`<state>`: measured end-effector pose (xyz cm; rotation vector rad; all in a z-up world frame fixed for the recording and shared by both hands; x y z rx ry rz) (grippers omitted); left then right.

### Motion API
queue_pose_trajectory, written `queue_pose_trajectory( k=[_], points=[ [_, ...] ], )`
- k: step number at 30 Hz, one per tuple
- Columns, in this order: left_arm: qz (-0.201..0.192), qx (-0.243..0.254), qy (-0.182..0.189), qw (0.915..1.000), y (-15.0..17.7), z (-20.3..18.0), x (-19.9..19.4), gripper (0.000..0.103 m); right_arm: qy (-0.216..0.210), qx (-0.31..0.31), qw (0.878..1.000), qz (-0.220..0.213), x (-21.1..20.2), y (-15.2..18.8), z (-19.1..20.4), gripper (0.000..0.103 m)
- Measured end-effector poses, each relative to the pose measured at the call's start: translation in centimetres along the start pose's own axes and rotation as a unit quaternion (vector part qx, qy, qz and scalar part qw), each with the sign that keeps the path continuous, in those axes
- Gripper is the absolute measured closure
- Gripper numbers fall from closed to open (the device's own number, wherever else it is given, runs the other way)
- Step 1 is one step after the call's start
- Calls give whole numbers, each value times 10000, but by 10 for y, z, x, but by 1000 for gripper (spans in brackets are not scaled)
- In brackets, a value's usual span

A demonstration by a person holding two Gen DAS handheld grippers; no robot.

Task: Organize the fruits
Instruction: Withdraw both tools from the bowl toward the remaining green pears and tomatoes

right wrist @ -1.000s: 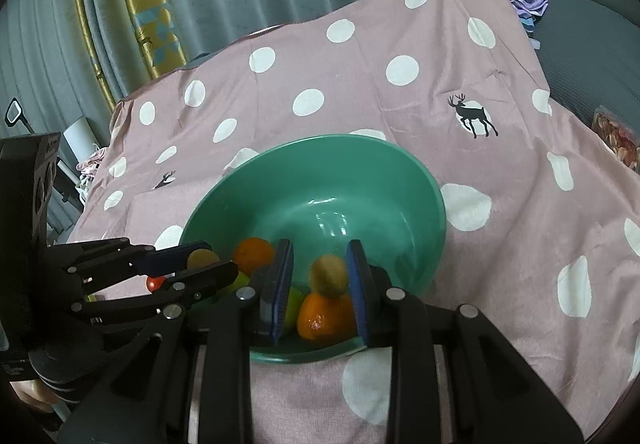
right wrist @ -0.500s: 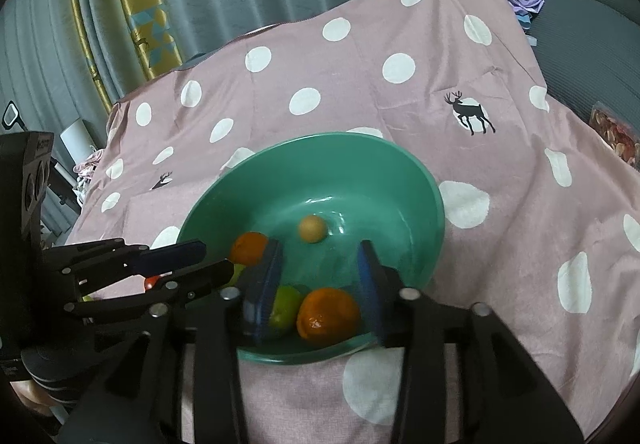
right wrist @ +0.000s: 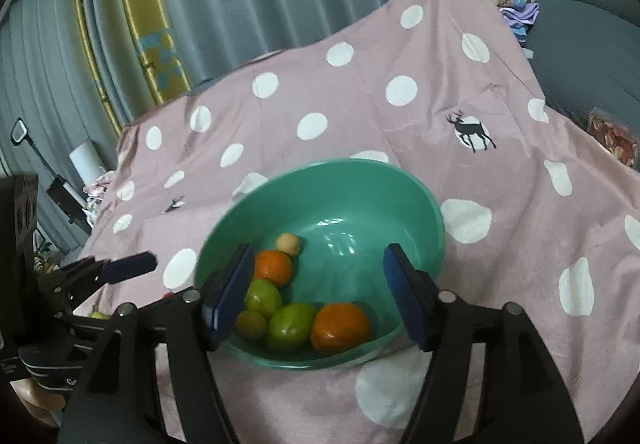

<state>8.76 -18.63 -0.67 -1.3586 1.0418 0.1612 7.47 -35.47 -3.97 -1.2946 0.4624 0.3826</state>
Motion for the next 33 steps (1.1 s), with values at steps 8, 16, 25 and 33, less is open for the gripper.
queue_pose_trajectory(
  k=[8, 16, 25, 33],
  points=[
    [128, -737, -517, 9959, 54, 70, -47, 21, -1178, -179, 9928, 124, -6, 5, 41, 30],
    [332, -1151, -831, 9893, 108, 113, -87, 21, -2329, -667, 9673, 747, -6, 32, 109, 30],
    [371, -1355, -783, 9870, 144, 136, -106, 21, -2154, -905, 9601, 1538, 16, 73, 137, 30],
    [131, -1566, -513, 9862, 147, 150, -109, 21, -2019, -1341, 9545, 1738, 18, 86, 165, 33]
  ],
)
Point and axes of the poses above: each gripper's, at about its wrist camera, not at the fingertips, and x roughly the way its jaws point, z to its left, y to its underside, the point moved 2 cm from there along x, roughly the way its jaws point, and after that the axes turned 9 degrees about y, right-handed, at the moved point
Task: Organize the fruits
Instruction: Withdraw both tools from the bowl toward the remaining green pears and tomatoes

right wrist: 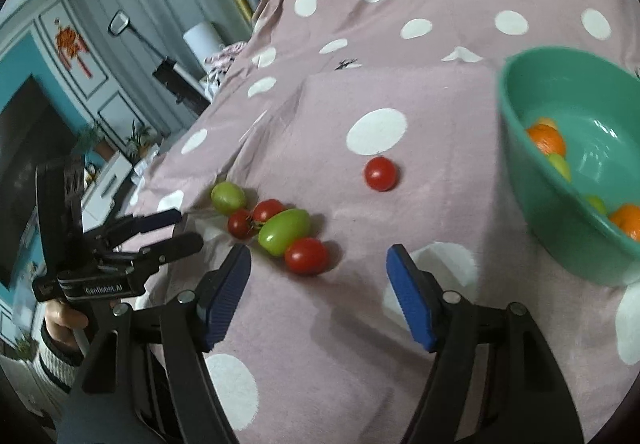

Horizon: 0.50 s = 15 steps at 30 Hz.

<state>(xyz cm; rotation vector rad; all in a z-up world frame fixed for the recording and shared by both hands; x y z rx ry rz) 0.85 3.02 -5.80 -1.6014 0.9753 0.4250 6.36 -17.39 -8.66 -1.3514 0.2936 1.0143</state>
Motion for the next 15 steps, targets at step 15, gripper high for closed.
queue_pose_trajectory(
  k=[15],
  points=[
    [14, 357, 284, 9990, -22, 8, 13, 32, 320, -1106, 9913, 636, 43, -24, 46, 60]
  ],
)
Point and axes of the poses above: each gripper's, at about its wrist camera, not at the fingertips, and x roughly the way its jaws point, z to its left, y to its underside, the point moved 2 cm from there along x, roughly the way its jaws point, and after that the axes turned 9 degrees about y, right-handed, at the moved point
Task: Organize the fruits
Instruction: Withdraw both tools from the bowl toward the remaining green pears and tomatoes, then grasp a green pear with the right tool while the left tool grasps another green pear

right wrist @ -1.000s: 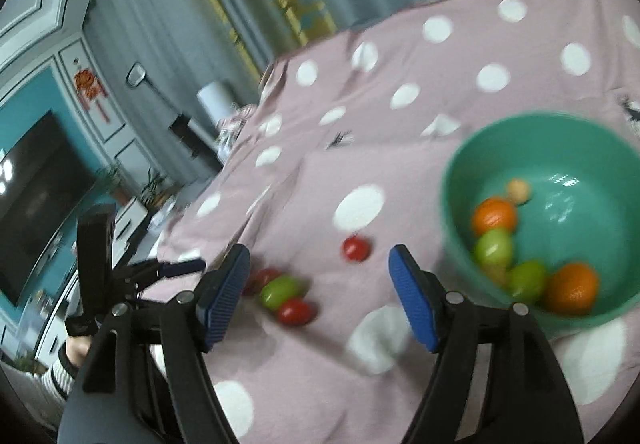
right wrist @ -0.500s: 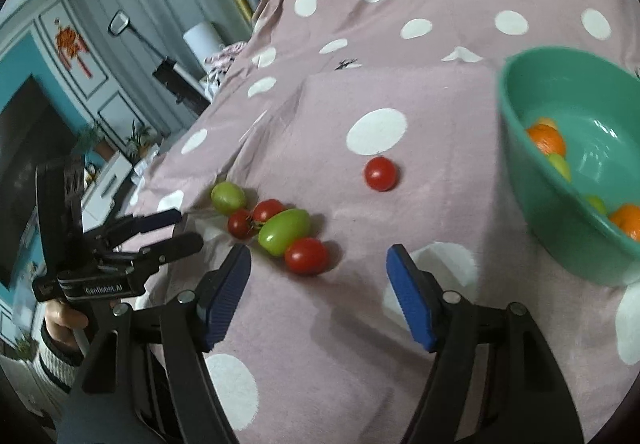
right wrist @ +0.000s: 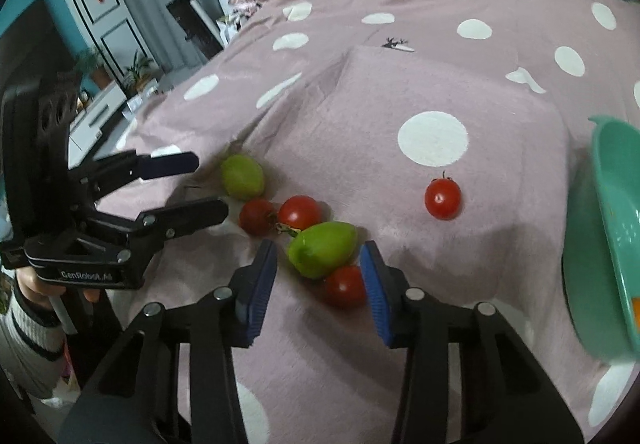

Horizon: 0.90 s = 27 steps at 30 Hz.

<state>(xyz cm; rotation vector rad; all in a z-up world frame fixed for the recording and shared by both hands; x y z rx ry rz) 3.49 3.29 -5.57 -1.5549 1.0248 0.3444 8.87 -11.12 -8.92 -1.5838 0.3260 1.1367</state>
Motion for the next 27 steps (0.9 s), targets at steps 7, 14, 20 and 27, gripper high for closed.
queue_pose_trajectory(
  k=[7, 14, 20, 27],
  points=[
    [389, 126, 56, 9991, -5, 11, 21, 38, 60, -344, 9982, 481, 23, -6, 6, 60],
    [521, 402, 131, 9977, -13, 11, 31, 39, -34, -429, 9976, 550, 31, -13, 9, 59],
    [649, 225, 265, 9973, -22, 16, 47, 49, -116, -305, 9980, 543, 35, -15, 6, 58],
    [729, 340, 58, 9967, -20, 10, 56, 54, -221, -67, 9985, 501, 40, -16, 6, 57]
  ],
)
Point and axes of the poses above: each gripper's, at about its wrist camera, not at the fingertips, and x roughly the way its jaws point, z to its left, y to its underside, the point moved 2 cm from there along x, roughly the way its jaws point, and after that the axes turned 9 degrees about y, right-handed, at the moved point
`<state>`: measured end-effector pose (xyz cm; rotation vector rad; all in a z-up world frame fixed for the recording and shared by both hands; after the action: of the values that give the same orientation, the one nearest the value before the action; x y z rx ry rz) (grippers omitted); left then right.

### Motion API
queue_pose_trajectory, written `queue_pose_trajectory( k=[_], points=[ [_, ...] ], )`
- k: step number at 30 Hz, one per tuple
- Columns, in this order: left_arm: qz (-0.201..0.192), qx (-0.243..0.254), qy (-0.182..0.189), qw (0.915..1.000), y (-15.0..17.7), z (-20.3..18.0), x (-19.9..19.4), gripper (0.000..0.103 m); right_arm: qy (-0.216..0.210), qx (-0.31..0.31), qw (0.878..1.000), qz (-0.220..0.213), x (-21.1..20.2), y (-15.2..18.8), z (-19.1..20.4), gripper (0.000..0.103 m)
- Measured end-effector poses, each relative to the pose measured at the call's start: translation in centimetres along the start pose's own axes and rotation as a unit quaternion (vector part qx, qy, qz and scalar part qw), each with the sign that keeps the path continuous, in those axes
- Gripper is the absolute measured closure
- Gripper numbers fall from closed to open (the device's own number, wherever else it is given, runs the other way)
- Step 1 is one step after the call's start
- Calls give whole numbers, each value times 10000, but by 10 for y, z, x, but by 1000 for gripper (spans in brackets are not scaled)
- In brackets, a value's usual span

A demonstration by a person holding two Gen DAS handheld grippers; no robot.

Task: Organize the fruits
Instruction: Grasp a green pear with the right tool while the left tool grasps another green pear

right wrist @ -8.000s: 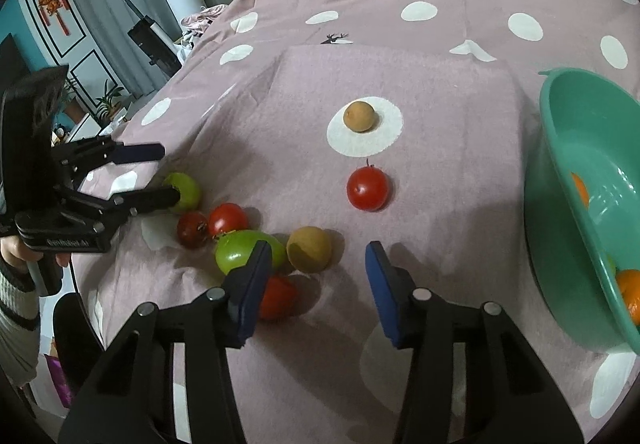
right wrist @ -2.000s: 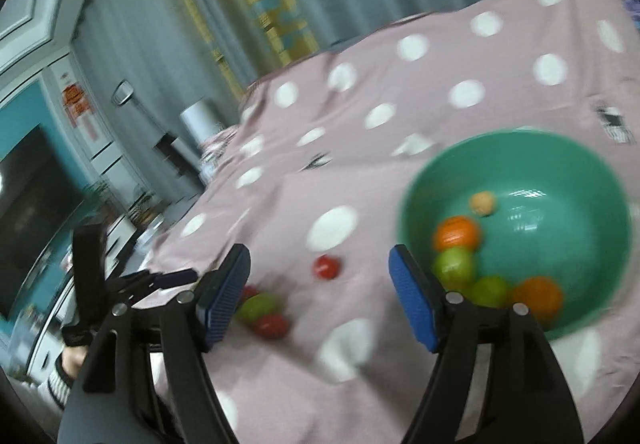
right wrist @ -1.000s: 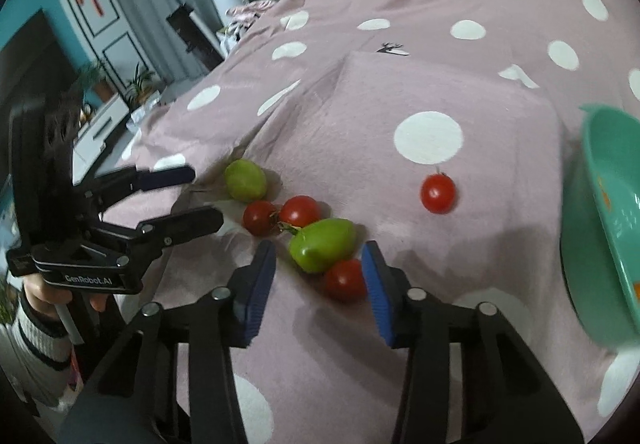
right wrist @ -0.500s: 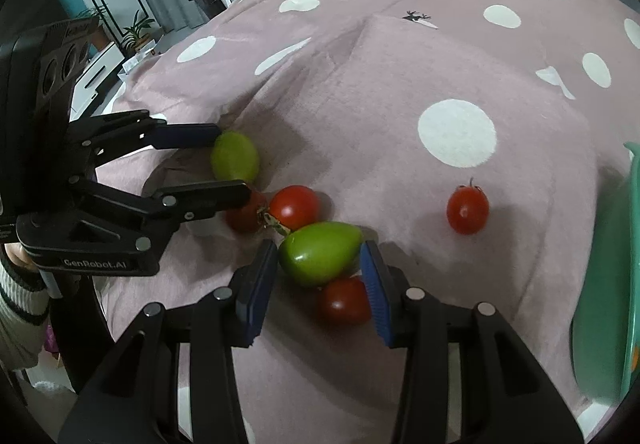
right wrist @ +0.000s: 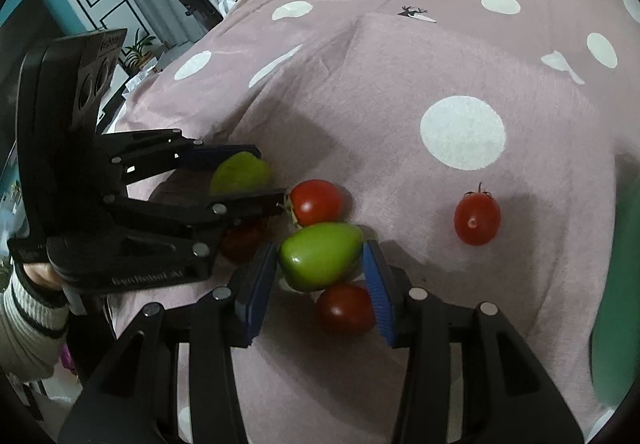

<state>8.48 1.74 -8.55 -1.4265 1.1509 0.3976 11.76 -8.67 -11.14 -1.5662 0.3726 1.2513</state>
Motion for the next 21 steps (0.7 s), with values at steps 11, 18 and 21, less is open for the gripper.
queue_pose_trajectory(
  k=[11, 18, 21],
  points=[
    [-59, -64, 4, 10000, 3, 3, -3, 65, 113, 3, 9999, -87, 9, 0, 3, 59],
    [-173, -215, 31, 9996, 3, 6, -6, 65, 121, 130, 9996, -232, 1, 5, 1, 58],
    [-193, -366, 84, 9991, 3, 10, -10, 65, 163, 155, 9992, -317, -4, 7, -1, 58]
  ],
)
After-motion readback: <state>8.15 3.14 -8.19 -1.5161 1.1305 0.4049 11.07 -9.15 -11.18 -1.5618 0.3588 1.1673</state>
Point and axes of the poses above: each gripper's, at about its wrist camera, not at the fingertips, and x roughly the way its jaws point, z to its left, y to its underside, the point moved 2 cm from there along x, roughly the way its jaws point, and after that the axes turned 9 degrees about y, right-handed, at the moved point
